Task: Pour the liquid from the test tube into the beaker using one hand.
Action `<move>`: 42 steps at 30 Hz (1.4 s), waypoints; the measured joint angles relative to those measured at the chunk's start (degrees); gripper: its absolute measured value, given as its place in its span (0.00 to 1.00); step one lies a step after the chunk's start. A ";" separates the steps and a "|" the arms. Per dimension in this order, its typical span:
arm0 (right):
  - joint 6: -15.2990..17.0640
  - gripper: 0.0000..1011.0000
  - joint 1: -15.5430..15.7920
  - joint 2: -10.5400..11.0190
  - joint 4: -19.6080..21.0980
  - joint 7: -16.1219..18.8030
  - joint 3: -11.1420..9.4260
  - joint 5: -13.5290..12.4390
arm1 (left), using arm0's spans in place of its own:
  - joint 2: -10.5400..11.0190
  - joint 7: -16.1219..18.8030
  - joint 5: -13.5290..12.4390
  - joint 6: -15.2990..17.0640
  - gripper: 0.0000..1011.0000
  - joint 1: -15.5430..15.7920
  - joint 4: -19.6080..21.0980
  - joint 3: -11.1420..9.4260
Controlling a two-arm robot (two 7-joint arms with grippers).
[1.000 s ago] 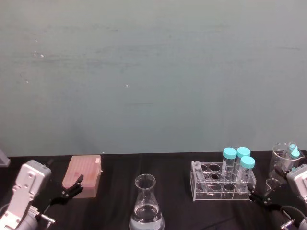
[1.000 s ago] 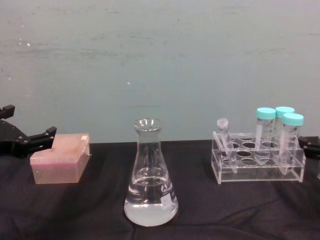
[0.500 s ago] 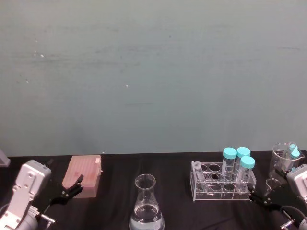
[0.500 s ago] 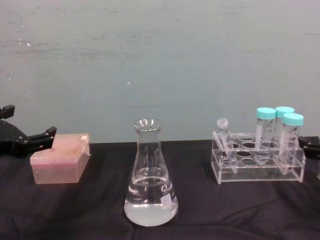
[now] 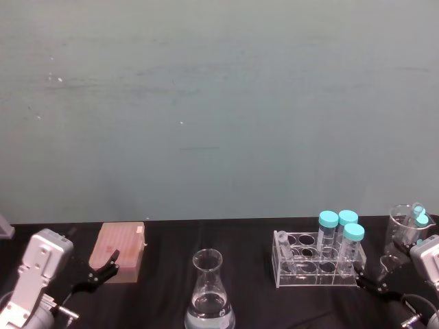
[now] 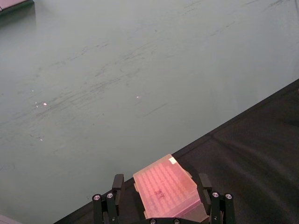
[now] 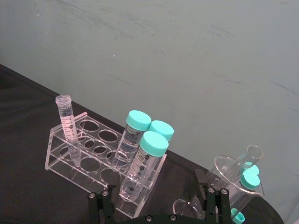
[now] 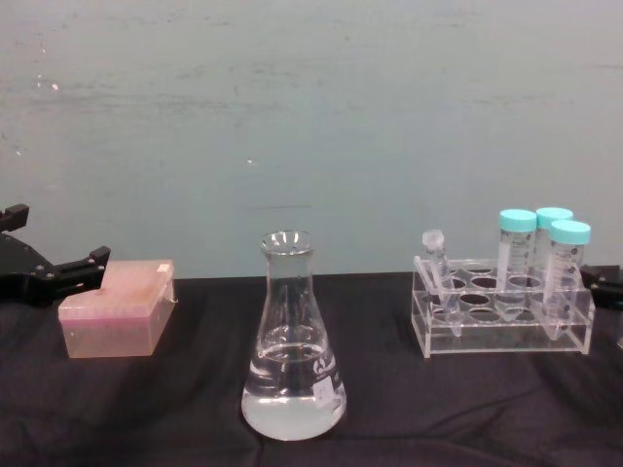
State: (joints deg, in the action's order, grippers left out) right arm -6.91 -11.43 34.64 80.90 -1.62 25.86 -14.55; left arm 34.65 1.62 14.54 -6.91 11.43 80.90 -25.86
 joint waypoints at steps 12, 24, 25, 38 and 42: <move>0.00 0.99 0.00 0.00 0.00 0.00 0.00 0.00 | 0.00 0.00 0.00 0.00 0.99 0.00 0.00 0.00; 0.00 0.99 0.00 0.00 0.00 0.00 0.00 0.00 | 0.00 0.00 0.00 0.00 0.99 0.00 0.00 0.00; 0.00 0.99 0.00 0.00 0.00 0.00 0.00 0.00 | 0.00 0.00 0.00 0.00 0.99 0.00 0.00 0.00; 0.00 0.99 0.00 0.00 0.00 0.00 0.00 0.00 | 0.00 0.01 0.00 0.00 0.99 0.00 0.00 0.00; 0.00 0.99 0.00 0.00 0.00 0.00 0.00 0.00 | 0.00 0.00 0.00 0.00 0.99 0.00 0.00 0.00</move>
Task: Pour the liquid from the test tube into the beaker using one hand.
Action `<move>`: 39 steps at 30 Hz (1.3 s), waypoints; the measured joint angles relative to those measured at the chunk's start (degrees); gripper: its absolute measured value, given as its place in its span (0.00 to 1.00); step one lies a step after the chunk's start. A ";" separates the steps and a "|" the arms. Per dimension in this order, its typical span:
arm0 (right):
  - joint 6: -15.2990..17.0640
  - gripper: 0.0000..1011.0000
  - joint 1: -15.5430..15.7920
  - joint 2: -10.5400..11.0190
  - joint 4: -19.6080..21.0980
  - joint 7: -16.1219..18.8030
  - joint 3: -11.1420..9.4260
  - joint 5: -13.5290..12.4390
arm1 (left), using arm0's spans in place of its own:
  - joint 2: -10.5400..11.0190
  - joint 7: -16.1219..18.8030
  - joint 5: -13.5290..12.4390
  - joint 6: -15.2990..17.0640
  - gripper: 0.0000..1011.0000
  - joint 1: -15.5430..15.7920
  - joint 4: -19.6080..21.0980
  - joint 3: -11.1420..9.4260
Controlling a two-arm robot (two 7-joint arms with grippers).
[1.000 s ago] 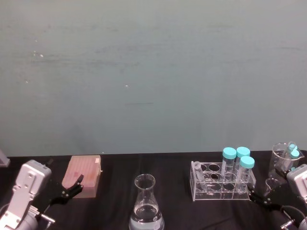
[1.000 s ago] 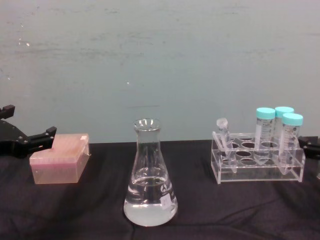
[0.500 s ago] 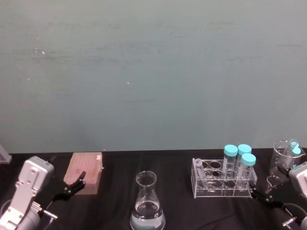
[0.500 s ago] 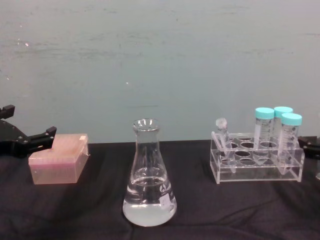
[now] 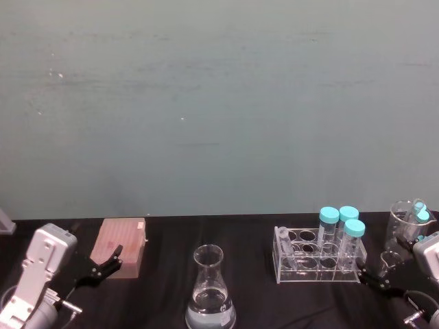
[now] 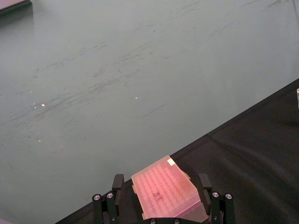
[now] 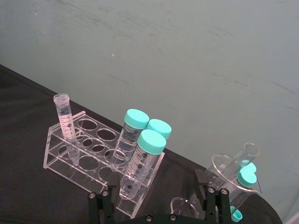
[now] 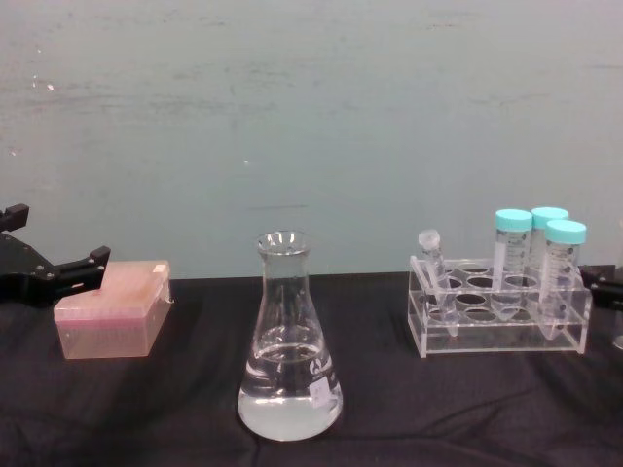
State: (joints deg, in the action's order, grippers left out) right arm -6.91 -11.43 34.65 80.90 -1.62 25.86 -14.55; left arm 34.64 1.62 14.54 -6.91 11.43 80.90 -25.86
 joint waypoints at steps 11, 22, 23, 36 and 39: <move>-2.63 0.99 -0.94 -1.07 0.50 6.20 0.14 -0.34 | 0.00 0.00 0.00 0.00 0.99 0.00 0.00 0.00; -5.70 0.99 -5.80 -3.93 -3.04 16.42 1.34 -2.31 | 0.00 0.00 0.00 0.00 0.99 0.00 0.00 0.00; -5.75 0.99 -6.87 -4.60 -4.05 17.43 1.71 -2.06 | 0.00 0.00 0.00 0.00 0.99 0.00 0.00 0.00; -4.98 0.99 -15.37 -10.71 -13.83 21.69 4.84 3.07 | 0.00 0.00 0.01 0.00 0.99 0.00 0.00 0.00; -4.20 0.99 -16.76 -12.19 -15.82 20.96 5.66 5.34 | 0.00 0.00 0.00 0.00 0.99 0.00 0.00 0.00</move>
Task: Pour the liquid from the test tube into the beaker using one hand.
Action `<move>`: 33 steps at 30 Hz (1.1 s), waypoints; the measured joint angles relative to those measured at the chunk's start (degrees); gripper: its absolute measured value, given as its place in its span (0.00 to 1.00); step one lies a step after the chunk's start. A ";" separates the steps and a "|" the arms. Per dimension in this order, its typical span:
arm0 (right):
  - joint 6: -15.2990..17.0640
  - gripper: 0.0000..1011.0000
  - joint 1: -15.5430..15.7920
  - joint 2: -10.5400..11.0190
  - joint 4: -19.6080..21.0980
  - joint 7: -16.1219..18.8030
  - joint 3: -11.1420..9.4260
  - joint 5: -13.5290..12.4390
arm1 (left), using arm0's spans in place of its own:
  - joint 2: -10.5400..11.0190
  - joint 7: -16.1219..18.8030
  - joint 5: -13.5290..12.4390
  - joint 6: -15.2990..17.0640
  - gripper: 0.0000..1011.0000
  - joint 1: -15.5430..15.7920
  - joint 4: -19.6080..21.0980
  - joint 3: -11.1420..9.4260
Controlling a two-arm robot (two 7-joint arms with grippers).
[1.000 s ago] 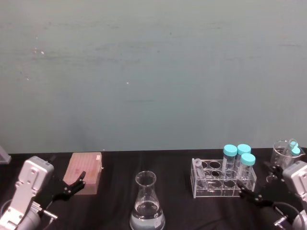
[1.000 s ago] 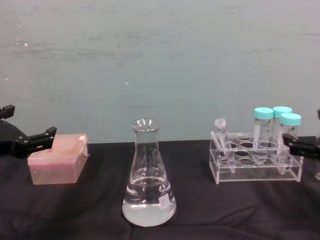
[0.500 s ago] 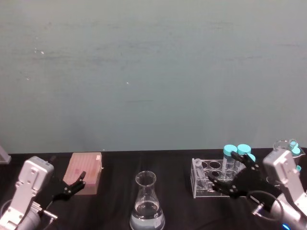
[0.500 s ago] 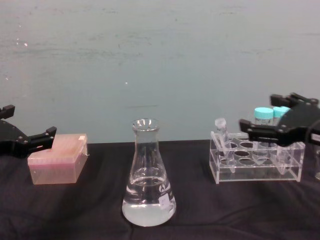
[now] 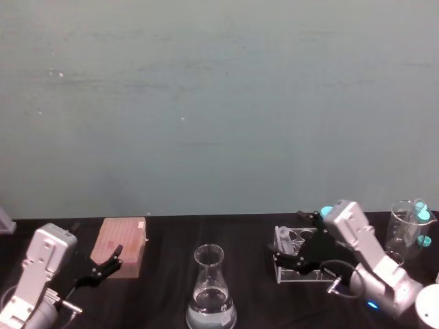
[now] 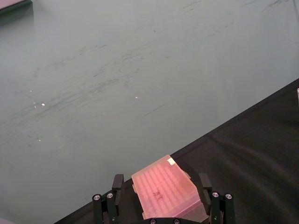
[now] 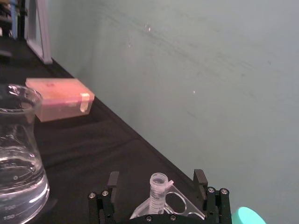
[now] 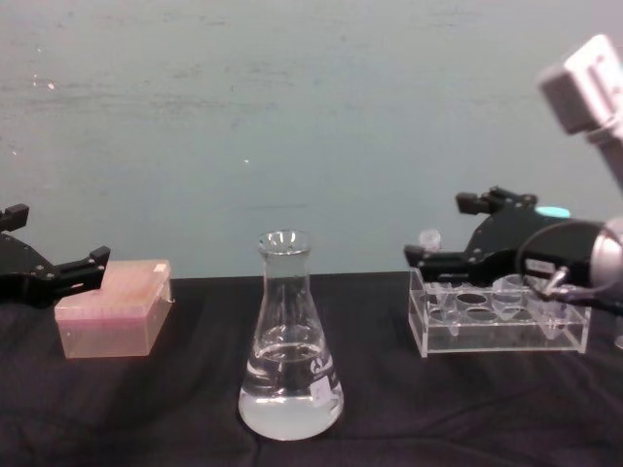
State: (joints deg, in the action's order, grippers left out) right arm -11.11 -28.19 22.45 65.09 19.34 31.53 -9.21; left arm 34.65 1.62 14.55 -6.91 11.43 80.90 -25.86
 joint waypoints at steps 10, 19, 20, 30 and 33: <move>2.35 0.99 -2.09 -3.24 -3.98 -2.50 1.26 4.89 | 0.00 0.00 0.00 0.00 0.99 0.00 0.00 0.00; 2.66 0.99 -2.17 -4.52 -5.11 -4.12 0.60 7.05 | 0.00 0.00 0.00 0.00 0.99 0.00 0.00 0.00; 2.65 0.99 -2.07 -4.57 -5.11 -4.21 0.48 7.13 | 0.00 0.00 0.00 0.00 0.99 0.00 0.00 0.00; 3.03 0.99 -0.51 -4.98 -4.06 -4.90 -1.26 8.00 | 0.00 0.00 0.00 0.00 0.99 0.00 0.00 0.00; 3.06 0.99 -0.43 -4.99 -3.99 -4.93 -1.32 8.03 | 0.00 0.00 0.00 0.00 0.99 0.00 0.00 0.00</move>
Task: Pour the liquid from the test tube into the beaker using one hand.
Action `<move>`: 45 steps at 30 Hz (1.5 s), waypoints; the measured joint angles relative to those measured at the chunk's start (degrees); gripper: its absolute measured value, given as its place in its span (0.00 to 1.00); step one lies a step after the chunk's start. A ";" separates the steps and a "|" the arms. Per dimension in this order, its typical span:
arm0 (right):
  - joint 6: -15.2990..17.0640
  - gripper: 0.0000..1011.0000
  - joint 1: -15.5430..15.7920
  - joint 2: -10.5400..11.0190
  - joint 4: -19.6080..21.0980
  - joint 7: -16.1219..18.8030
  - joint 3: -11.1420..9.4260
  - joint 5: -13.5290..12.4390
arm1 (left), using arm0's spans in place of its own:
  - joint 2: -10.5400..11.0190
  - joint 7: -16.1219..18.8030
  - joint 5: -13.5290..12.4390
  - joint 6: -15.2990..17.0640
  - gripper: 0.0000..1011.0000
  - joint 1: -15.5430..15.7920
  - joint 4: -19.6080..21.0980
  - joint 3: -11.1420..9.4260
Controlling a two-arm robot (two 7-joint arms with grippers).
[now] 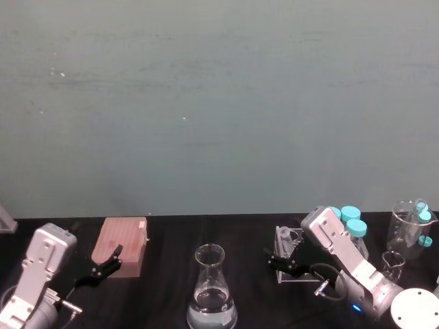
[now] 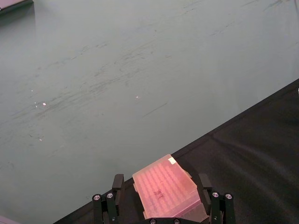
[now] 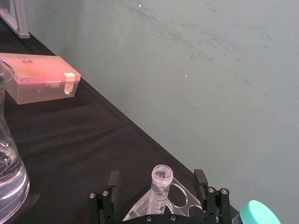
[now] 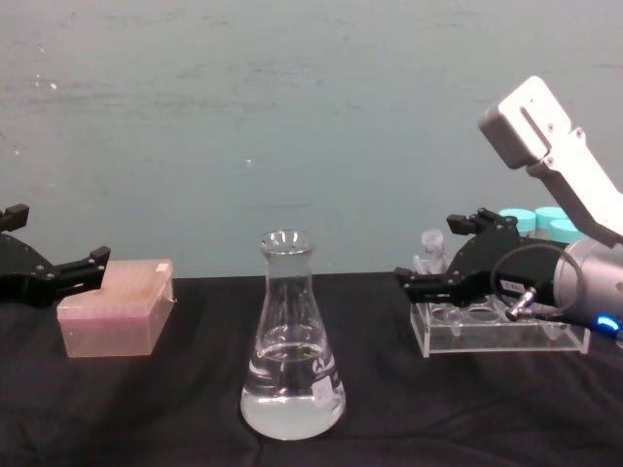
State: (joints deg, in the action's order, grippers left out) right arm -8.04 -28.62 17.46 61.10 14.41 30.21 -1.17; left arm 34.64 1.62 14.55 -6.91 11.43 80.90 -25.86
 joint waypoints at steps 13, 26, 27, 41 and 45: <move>-0.11 0.82 -0.04 0.12 0.05 0.08 0.12 -0.15 | 0.00 0.00 0.00 0.00 0.99 0.00 0.00 0.00; -0.18 0.43 -0.09 0.18 0.08 0.11 0.18 -0.25 | 0.00 0.00 0.00 0.00 0.99 0.00 0.00 0.00; -0.19 0.37 -0.09 0.19 0.08 0.11 0.18 -0.26 | 0.00 0.00 0.00 0.00 0.99 0.00 0.00 0.00; -0.24 0.21 -0.10 0.21 0.09 0.15 0.18 -0.33 | 0.00 0.00 0.00 0.00 0.99 0.00 0.00 0.00; -0.24 0.21 -0.09 0.21 0.08 0.16 0.18 -0.33 | 0.00 0.00 0.00 0.00 0.99 0.00 0.00 0.00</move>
State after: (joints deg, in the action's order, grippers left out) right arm -8.28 -28.71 17.67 61.18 14.57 30.39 -1.51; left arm 34.65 1.62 14.55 -6.91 11.43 80.90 -25.86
